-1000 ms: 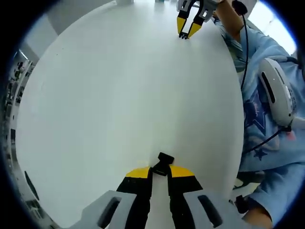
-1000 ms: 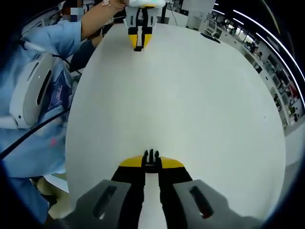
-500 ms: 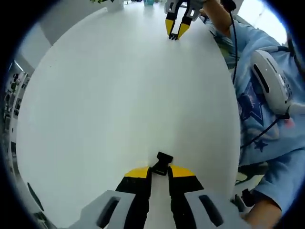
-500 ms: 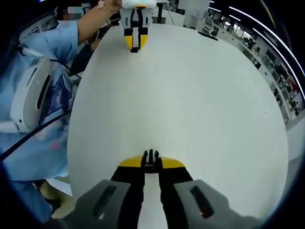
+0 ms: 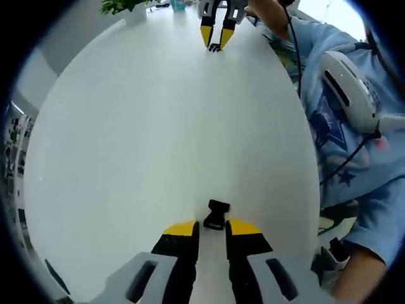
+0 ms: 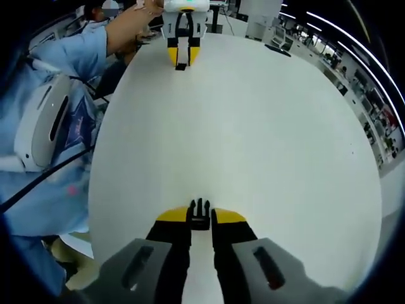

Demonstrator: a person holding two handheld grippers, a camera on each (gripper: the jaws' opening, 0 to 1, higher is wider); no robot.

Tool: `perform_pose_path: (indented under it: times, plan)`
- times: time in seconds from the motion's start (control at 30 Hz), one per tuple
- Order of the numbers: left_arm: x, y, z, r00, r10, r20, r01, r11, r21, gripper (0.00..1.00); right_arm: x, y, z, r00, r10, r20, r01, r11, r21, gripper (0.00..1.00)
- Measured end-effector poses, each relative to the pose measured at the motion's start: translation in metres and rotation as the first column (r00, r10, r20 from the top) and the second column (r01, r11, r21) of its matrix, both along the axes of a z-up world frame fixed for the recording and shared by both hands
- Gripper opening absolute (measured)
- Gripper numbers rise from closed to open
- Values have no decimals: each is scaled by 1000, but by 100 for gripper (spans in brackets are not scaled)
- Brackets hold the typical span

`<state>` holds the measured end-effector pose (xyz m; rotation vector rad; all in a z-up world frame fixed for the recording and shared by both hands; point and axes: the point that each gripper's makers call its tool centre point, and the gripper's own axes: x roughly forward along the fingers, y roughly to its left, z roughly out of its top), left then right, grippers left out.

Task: Snap the two parts of the plastic buckle together until the buckle closes and remains connected.

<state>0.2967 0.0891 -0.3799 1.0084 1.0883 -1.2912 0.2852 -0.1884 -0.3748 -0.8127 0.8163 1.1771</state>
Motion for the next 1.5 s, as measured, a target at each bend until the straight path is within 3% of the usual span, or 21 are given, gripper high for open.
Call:
perform_pose_path:
  times: [0.07, 0.37, 0.83, 1.5]
  plan:
    - [-2, 1, 0, 1000, 2, -6, -2, 1000, 6, 12, 0, 0, 0, 1000, 0, 0, 0, 1000, 1, 13]
    - [-1, 1, 0, 999, 44, -6, -44, 999, 8, 11, -1, -6, 1, 1000, 10, -2, -10, 1000, 1, 17]
    - [-1, -3, 0, 988, 150, -22, -150, 989, -16, 11, -4, -10, -1, 997, 12, -80, -12, 1000, 2, 12]
    - [1, -24, -1, 976, 217, -33, -219, 974, -63, 11, -2, 13, -2, 997, 22, -69, -22, 1000, -7, 12]
